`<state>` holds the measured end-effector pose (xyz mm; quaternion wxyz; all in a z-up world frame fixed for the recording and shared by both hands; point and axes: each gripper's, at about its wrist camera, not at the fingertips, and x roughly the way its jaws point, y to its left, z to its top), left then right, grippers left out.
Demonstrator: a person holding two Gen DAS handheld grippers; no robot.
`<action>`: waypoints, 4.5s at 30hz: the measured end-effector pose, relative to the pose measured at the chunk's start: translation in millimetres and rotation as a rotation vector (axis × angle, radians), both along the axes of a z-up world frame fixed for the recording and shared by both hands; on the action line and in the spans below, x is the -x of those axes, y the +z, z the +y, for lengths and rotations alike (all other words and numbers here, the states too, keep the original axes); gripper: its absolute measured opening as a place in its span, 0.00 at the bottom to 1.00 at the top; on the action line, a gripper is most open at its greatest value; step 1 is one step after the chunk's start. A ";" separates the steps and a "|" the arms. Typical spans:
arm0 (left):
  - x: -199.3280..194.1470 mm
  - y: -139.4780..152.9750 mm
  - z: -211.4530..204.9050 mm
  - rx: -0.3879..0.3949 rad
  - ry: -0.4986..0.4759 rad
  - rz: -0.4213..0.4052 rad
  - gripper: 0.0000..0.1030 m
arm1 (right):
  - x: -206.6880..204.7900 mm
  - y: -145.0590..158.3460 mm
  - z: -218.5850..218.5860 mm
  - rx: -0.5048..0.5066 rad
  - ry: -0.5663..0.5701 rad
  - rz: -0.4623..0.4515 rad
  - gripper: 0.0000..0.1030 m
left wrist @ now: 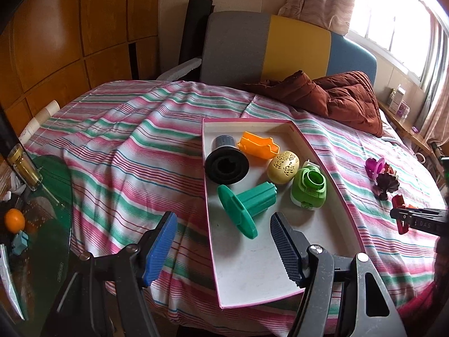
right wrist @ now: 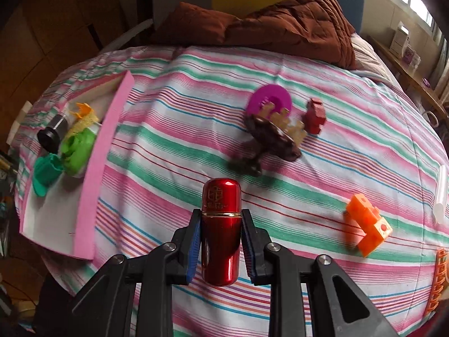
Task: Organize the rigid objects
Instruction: 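Carry the red cylinder in the right tool toward the white tray, then lower the red cylinder into the tray and open the right tool, then move the right tool back toward the toys on the bedspread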
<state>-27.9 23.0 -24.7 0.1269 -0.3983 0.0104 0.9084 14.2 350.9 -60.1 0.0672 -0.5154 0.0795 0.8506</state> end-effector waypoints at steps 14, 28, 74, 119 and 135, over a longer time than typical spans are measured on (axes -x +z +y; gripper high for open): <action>0.8 -5.7 -14.7 -0.003 0.042 -0.006 0.68 | 32.6 32.3 -133.4 0.079 0.364 0.097 0.25; 2.6 -9.0 -31.6 0.014 0.080 -0.006 0.68 | 97.1 -24.1 -195.2 0.081 0.376 0.000 0.25; -8.6 10.0 6.4 0.073 0.001 0.043 0.68 | 28.8 59.8 -29.2 -0.064 0.046 0.260 0.29; -1.5 22.8 180.5 0.143 -0.360 0.066 0.70 | -33.4 34.9 172.4 0.087 -0.604 0.273 0.29; 16.5 6.5 271.9 0.054 -0.521 -0.064 0.70 | -37.6 29.2 185.0 0.178 -0.646 0.264 0.29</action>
